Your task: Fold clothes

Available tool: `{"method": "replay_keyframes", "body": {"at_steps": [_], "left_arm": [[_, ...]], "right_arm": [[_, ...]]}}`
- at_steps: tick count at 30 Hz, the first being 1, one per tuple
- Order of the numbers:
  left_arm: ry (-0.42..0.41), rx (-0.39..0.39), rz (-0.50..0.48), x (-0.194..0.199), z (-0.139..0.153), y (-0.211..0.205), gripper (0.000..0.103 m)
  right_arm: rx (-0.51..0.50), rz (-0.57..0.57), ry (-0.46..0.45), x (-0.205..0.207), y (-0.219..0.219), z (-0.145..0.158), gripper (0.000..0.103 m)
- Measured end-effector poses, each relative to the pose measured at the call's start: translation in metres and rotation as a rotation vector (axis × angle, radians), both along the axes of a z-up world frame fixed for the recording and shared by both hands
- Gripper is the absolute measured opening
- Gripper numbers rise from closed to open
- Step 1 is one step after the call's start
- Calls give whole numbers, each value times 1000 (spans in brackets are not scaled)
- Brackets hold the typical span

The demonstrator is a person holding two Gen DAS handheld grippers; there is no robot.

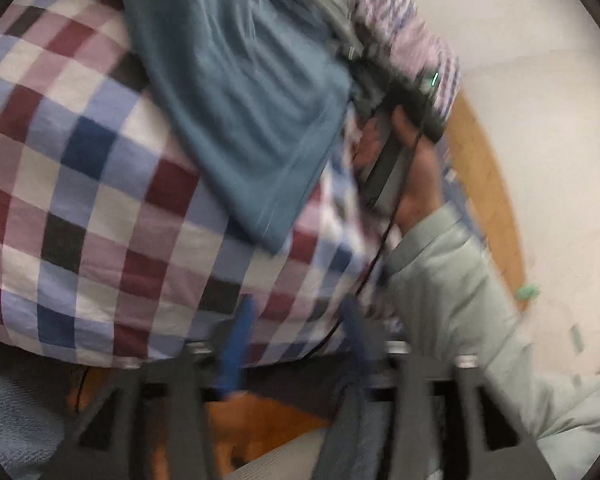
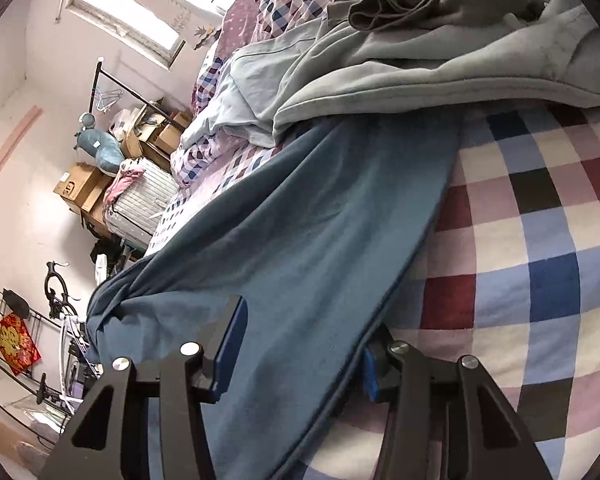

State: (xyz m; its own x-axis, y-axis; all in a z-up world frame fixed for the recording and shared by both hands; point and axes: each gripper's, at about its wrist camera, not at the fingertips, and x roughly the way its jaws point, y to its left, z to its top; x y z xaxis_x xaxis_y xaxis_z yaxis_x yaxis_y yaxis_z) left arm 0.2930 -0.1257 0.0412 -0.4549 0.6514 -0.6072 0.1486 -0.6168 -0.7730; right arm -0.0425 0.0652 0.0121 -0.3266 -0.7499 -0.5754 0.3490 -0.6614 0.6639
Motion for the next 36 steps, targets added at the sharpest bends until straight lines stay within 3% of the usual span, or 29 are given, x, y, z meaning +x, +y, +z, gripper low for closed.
{"method": "replay_keyframes", "body": {"at_steps": [1,3,8,20,23,32,33,35,36], "left_arm": [[12,15,55,2,1,-8,75],[23,55,137,4,-1,-20,76],[-19,162,226,-7,-20,-28,76],[-11,207,312,-21,-47,-38,77],[17,240,321,-20,-45,-40,69],[-13,207,334,-32,-51,-31,64],[-15,199,338,-33,-51,-31,62],[-34,169,342,-37,-53,-29,31],[-53,161,341,-39,-56,-29,22]], "right_arm": [[3,1,2,0,0,0,52],[0,0,2,0,2,0,52],[-7,-3,5,1,4,0,52],[-39,-5,2,4,9,1,52],[-39,-5,4,5,9,1,52],[-32,-7,8,6,9,2,52],[-32,-8,9,6,9,3,52],[-29,-8,11,6,9,3,52],[-27,-7,12,6,8,3,52]]}}
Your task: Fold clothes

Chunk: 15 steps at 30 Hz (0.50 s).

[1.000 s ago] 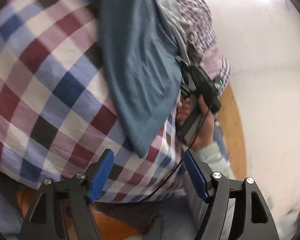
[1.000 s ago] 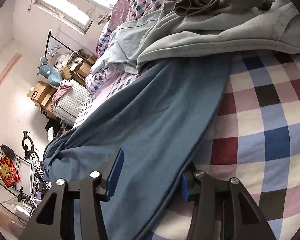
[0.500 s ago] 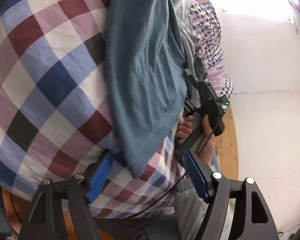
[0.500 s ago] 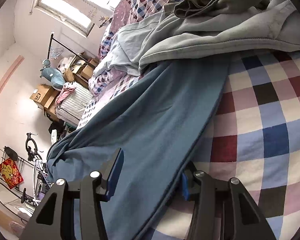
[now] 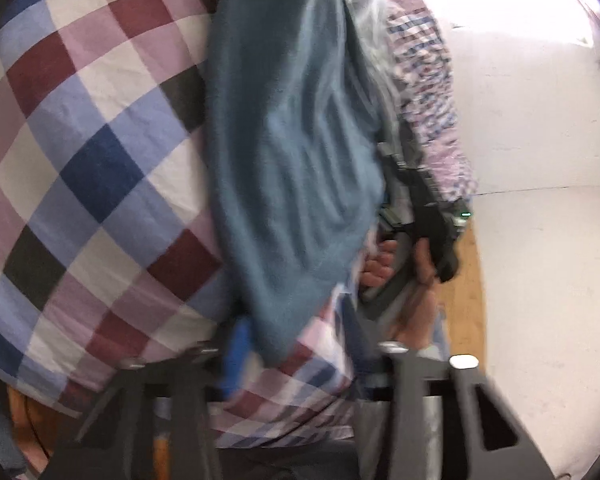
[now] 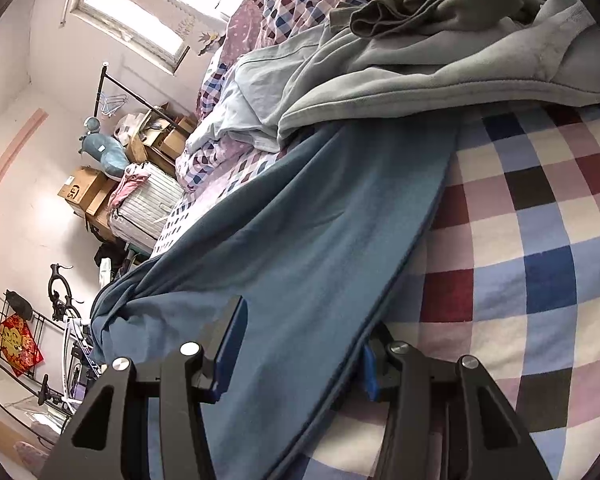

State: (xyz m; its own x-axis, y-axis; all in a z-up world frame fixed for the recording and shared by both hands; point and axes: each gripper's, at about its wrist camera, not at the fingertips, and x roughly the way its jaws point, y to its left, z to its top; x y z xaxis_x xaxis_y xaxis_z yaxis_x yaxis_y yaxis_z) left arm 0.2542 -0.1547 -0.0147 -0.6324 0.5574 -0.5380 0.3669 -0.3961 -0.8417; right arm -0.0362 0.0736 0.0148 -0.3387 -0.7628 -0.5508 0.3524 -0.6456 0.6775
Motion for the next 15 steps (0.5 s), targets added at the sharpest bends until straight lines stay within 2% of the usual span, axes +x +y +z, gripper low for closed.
{"method": "replay_keyframes", "body": {"at_steps": [1,4,9,15], "left_arm": [[-13,27,-4,-1,-5,-2,5],[-16,79,3,3,-9,-7,5],[56,-2,24,17,18,-18,4],[80,-18,56,43,37,-40,4]], "right_arm": [[1,1,1,0,0,0,52],[3,2,0,0,0,0,52],[0,0,-7,-2,2,0,52],[-21,-29,-27,-5,8,0,53]]}}
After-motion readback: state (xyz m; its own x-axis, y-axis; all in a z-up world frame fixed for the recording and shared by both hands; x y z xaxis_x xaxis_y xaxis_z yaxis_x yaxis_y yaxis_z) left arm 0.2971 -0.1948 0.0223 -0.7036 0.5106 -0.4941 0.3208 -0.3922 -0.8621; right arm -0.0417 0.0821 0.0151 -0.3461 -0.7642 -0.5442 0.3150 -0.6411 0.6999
